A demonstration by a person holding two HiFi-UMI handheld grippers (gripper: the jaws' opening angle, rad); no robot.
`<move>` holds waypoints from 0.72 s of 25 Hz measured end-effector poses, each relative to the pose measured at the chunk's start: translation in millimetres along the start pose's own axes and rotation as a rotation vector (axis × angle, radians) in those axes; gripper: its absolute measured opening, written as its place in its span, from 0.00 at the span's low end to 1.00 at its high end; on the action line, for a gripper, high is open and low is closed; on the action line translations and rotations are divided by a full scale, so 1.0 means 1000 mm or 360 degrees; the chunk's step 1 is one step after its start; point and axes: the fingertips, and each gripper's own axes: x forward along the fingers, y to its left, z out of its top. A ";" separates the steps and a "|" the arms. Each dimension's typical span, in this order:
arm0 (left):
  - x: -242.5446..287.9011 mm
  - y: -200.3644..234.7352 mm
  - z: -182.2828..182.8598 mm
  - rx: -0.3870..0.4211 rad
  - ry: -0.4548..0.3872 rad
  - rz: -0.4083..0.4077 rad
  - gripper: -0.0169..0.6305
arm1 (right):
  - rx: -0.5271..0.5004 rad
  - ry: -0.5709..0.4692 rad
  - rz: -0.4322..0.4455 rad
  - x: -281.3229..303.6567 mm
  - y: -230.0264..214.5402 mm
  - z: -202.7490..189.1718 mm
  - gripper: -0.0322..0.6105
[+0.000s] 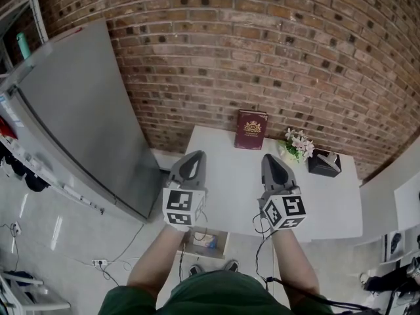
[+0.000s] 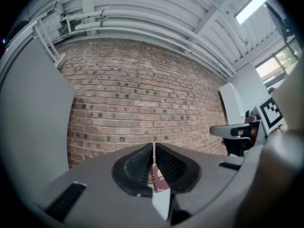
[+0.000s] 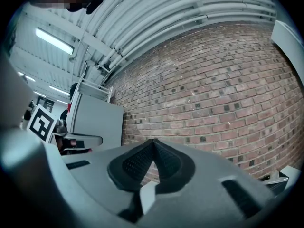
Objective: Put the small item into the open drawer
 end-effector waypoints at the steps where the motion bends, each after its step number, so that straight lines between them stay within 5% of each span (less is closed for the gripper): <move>1: 0.000 0.000 0.000 0.0000 -0.0001 0.0000 0.05 | -0.0001 -0.0001 0.0000 0.000 0.000 0.000 0.05; 18: -0.004 0.000 -0.001 -0.0008 -0.0001 -0.0003 0.05 | -0.0009 -0.0001 0.0011 -0.002 0.006 0.001 0.05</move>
